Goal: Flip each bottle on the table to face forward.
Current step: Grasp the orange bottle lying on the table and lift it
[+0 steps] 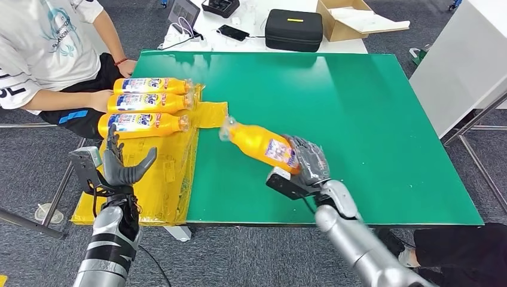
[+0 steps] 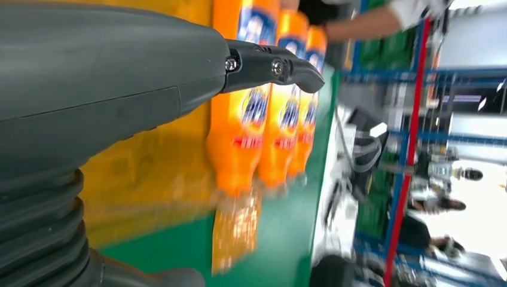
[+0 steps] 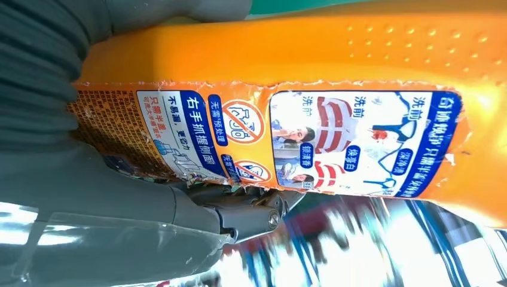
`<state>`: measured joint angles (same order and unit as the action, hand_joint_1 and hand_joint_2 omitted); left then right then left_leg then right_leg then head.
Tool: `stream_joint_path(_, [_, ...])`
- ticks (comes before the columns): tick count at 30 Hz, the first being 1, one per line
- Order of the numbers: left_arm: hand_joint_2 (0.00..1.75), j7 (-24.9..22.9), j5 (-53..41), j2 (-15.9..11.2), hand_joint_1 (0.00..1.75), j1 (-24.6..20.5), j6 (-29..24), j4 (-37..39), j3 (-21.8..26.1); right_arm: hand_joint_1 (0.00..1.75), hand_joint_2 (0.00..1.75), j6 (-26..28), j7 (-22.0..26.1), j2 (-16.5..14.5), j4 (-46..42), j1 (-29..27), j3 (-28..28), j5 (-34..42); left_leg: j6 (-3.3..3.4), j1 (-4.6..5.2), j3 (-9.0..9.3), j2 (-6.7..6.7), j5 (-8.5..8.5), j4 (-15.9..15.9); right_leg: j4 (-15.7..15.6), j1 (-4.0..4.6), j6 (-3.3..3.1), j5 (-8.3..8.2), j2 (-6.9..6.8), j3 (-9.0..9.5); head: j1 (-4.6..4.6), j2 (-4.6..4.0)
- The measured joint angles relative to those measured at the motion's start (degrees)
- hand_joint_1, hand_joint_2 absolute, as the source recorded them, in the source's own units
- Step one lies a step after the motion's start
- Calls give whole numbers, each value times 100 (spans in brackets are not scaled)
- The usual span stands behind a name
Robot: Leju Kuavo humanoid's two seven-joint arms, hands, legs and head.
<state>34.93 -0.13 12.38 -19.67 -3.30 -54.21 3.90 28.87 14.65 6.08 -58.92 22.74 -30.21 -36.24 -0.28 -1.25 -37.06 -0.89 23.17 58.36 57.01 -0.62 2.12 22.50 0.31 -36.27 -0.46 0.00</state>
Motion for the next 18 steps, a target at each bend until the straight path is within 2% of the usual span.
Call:
stream_joint_path(3, [175,-112,159,39,0,121,101,-211,-29,175,175,174,175,-317,-646,-347,611,-20,-1,-2,-7,-7,-1,-1,0,0,-3,5,-9,-2,4,0])
stream_joint_path(8, [175,-444,832,68,0,213,658,-387,-116,175,175,884,1225,-762,-1411,-812,1464,485,1,11,-10,-3,0,-1,-1,-13,2,1,-10,-3,5,0])
stream_joint_path(10, [175,-591,1134,84,0,250,930,-448,-229,175,175,1036,1503,-927,-1687,-983,1754,617,1,14,-9,-4,0,-1,-2,-15,2,1,-11,-3,5,0])
stream_joint_path(13, [175,-725,1438,89,0,308,1166,-540,-406,175,175,1081,1707,-1095,-1921,-1182,2120,773,2,14,-9,-3,1,-1,-2,-15,2,1,-11,-3,5,0])
stream_joint_path(18, [175,-756,1524,93,0,356,1222,-628,-550,175,175,1095,1755,-1206,-2073,-1348,2403,815,2,12,-7,0,1,-1,-2,-13,1,1,-10,-4,5,0])
